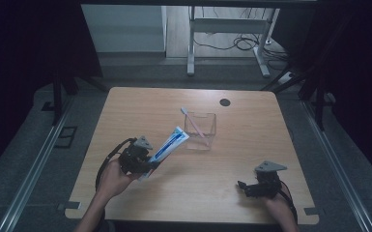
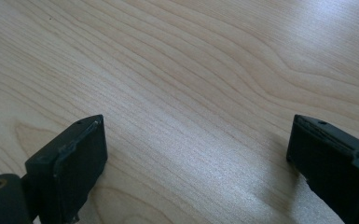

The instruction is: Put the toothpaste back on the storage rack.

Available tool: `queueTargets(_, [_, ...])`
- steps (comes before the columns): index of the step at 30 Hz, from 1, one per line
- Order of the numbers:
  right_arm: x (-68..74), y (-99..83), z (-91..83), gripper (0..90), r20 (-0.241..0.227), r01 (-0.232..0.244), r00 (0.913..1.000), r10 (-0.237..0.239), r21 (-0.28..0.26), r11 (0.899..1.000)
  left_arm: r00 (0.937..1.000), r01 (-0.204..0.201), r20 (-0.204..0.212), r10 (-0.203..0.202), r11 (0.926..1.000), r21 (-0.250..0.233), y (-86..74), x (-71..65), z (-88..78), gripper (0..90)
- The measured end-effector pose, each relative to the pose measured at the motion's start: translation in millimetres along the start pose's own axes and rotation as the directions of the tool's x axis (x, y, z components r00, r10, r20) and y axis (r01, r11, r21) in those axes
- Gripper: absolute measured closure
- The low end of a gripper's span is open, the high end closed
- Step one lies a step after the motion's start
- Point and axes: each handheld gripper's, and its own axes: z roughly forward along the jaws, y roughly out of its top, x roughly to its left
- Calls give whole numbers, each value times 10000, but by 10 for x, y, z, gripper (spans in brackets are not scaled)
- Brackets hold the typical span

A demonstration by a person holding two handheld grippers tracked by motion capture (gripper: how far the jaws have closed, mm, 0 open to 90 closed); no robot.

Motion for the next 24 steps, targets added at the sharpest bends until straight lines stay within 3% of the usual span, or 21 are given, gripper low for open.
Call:
queueTargets(10, [-1,0,1,48,10,13,10000,-13,-13,10000,9999,31,-151,-41,9977,-675,113,14,-5,731])
queueTargets(24, [-1,1,0,48,-1,-2,10000,2,-4,10000,9996,-59,-281,22,9908,-1350,404,43,-37,731])
